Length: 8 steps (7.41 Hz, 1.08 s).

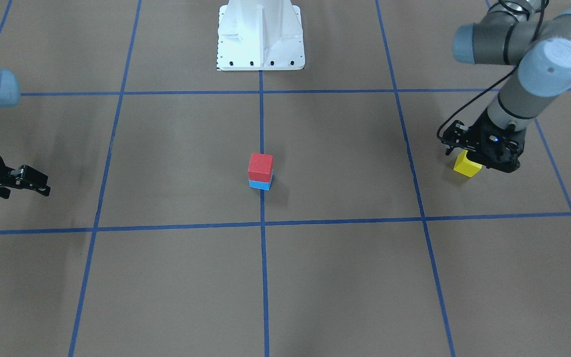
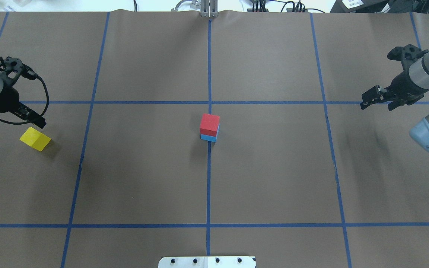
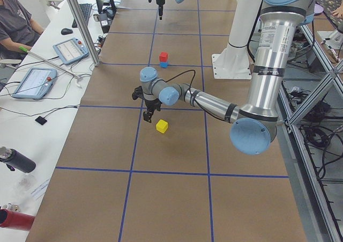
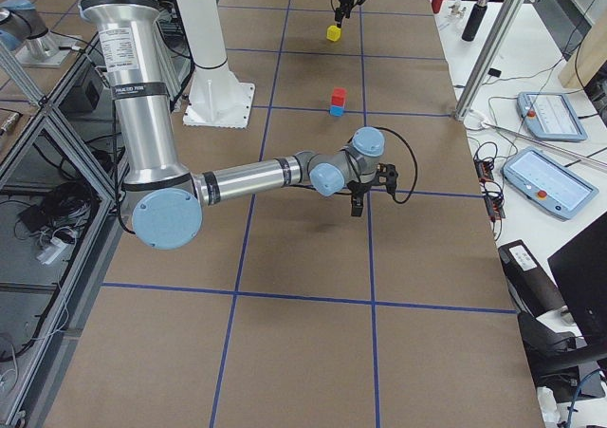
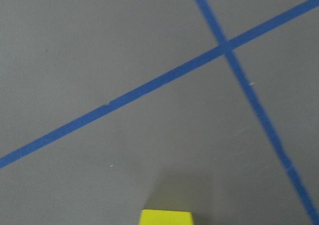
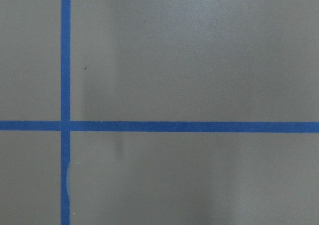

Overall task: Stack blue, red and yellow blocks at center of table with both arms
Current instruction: 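Move the left gripper back toward the yellow cube, then lower the left gripper onto the yellow cube and close it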

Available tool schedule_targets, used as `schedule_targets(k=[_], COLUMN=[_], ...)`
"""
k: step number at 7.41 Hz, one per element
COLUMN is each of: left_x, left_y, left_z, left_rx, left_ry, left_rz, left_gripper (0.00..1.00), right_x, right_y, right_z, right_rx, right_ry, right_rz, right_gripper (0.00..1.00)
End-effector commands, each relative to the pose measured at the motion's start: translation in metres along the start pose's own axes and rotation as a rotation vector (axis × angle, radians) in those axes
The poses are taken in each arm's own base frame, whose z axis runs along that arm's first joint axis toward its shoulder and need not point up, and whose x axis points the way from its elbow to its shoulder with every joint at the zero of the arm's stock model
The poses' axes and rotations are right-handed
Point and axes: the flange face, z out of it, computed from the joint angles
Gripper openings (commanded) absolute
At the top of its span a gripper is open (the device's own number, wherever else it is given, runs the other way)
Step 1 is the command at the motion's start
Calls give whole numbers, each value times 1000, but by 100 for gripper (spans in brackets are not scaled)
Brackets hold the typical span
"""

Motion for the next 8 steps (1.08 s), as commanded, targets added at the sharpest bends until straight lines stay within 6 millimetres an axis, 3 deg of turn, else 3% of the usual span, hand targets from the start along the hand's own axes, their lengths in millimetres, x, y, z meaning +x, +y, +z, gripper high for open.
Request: schedule_targets(k=[1, 8], left_x=[-12, -7], left_y=[18, 12], left_z=[17, 24], left_rx=[-16, -8], left_ry=[7, 19], left_rz=[-30, -42], left_gripper=[100, 100], right_x=[-3, -3], right_y=[0, 0], right_z=[-3, -2], right_rx=[4, 3], right_ry=[-4, -3], right_rz=[-5, -4], right_gripper=[100, 100])
